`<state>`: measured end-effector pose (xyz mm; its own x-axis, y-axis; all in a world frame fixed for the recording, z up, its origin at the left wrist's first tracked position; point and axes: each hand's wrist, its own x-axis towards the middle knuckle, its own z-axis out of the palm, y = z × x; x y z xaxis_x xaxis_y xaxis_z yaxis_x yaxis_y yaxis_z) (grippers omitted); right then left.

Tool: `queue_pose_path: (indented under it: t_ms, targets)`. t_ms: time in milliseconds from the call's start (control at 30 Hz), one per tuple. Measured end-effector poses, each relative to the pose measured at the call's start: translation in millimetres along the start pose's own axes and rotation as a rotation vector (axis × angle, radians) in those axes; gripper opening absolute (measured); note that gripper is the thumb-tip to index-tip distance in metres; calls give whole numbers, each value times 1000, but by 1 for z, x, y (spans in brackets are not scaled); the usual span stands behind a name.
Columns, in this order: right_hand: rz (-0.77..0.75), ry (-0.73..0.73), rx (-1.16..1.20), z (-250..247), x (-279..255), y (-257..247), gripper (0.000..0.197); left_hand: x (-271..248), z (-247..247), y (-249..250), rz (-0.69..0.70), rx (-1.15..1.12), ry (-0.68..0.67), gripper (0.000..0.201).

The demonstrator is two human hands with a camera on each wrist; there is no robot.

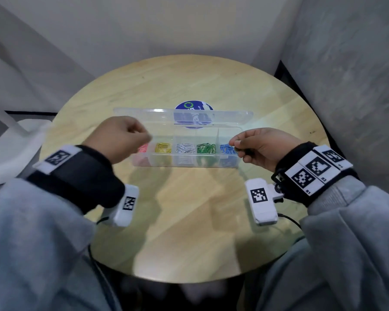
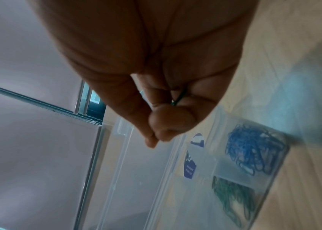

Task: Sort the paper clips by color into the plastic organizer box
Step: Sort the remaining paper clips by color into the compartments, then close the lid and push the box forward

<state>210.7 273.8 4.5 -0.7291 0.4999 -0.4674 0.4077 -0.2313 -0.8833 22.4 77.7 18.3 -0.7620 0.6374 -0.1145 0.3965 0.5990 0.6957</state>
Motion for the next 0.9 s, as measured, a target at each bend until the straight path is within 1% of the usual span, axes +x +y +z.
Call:
queue_pose_path:
  t_ms: [67,100,133,167,200,267,333,400,500,567,600,667,767,833,900]
  targets:
    - [-5,-2,6,8,2,-1,22,4,-20,-31,-172,-28,116,18]
    - [-9,-4,16,13,3,-2,23,6,-24,-43,-282,-86,143,28]
    - [-14,0,35,18,4,-2,23,8,-25,-51,-381,-171,140,38]
    - [-19,12,59,22,6,-3,23,10,-22,-56,-452,-256,109,46]
    - [-24,30,88,27,8,-3,23,11,-18,-58,-488,-321,59,51]
    - [-30,72,161,33,11,-3,23,14,-7,-58,-489,-379,-57,54]
    - [-37,109,211,38,14,-3,24,16,1,-54,-462,-400,-125,50]
    - [-44,143,245,42,17,-2,23,17,5,-52,-460,-440,-133,46]
    - [-53,146,268,47,19,-2,17,14,4,-52,-486,-493,-117,48]
    - [-51,127,178,51,19,0,14,9,1,-54,-494,-513,-125,50]
    - [-44,123,109,54,20,2,16,7,-1,-55,-497,-518,-129,51]
    - [-24,108,-39,57,18,6,28,1,-5,-59,-511,-525,-137,50]
    - [-49,52,-406,58,4,10,39,-9,-10,-61,-528,-511,-176,49]
    - [-75,2,-591,57,-12,7,36,-14,-11,-60,-530,-489,-213,49]
    - [-114,-30,-719,58,-33,-3,29,-20,-12,-57,-532,-446,-252,43]
